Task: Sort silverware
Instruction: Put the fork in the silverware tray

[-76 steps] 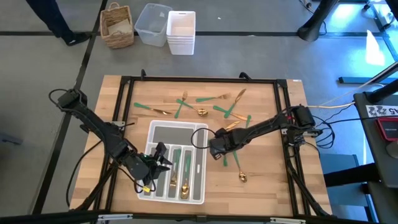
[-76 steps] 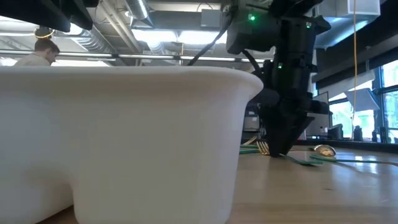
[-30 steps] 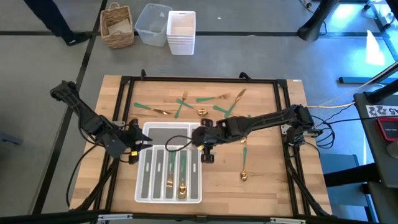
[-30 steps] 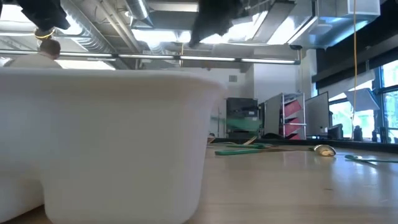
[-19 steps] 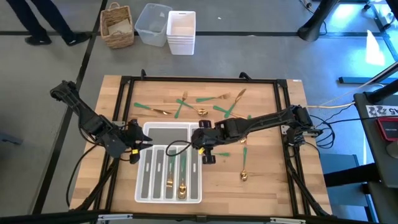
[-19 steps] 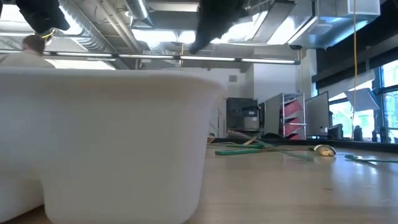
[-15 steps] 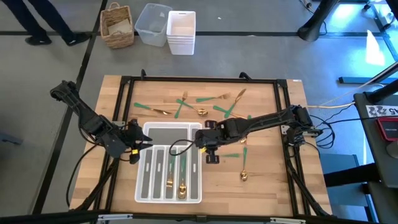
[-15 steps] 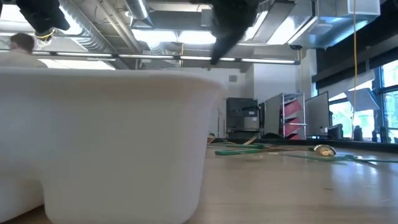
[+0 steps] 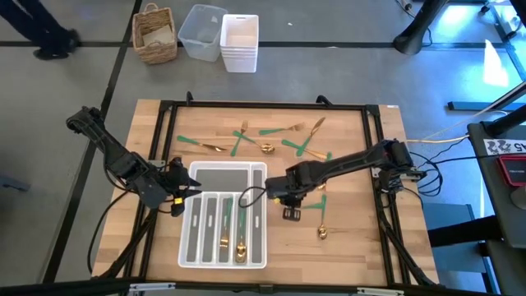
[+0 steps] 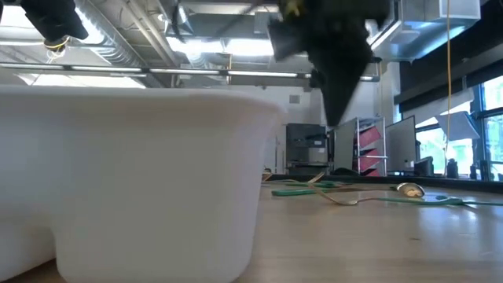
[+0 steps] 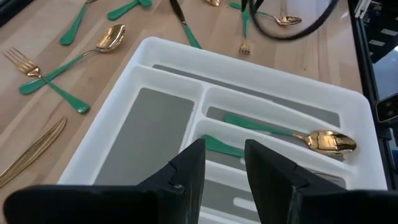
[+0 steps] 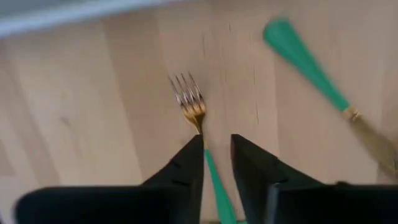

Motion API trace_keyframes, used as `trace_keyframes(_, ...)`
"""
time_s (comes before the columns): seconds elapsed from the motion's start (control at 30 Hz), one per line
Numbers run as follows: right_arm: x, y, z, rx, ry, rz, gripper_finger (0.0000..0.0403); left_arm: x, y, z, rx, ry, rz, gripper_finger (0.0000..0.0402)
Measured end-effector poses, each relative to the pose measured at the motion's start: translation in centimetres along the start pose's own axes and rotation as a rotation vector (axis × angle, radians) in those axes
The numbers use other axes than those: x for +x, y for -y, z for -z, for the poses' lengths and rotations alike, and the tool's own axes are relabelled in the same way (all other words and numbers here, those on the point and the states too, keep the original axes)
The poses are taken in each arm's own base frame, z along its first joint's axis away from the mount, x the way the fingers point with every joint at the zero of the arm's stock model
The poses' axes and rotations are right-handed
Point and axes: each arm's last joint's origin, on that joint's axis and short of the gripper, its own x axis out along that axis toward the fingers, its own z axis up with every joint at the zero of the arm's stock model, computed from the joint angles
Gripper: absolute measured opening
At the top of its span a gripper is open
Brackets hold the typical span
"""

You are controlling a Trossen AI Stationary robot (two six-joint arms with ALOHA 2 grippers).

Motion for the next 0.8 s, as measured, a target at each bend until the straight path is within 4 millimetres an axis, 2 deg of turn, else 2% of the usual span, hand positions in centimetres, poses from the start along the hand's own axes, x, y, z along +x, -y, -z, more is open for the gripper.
trace_keyframes(0.13,2.9,0.6,1.4,0.024,-0.054,0.01,0.0118,0.0,0.0,0.0,0.025,0.0,0.0,0.0107)
trace_keyframes(0.3,5.2,0.9,2.6,0.029,-0.098,-0.073,0.0126,0.0,0.0,0.0,0.023,0.0,0.0,0.0107)
trace_keyframes(0.8,7.5,1.3,3.2,-0.016,-0.026,-0.092,0.0127,0.0,0.0,0.0,0.021,0.001,0.0,0.0107)
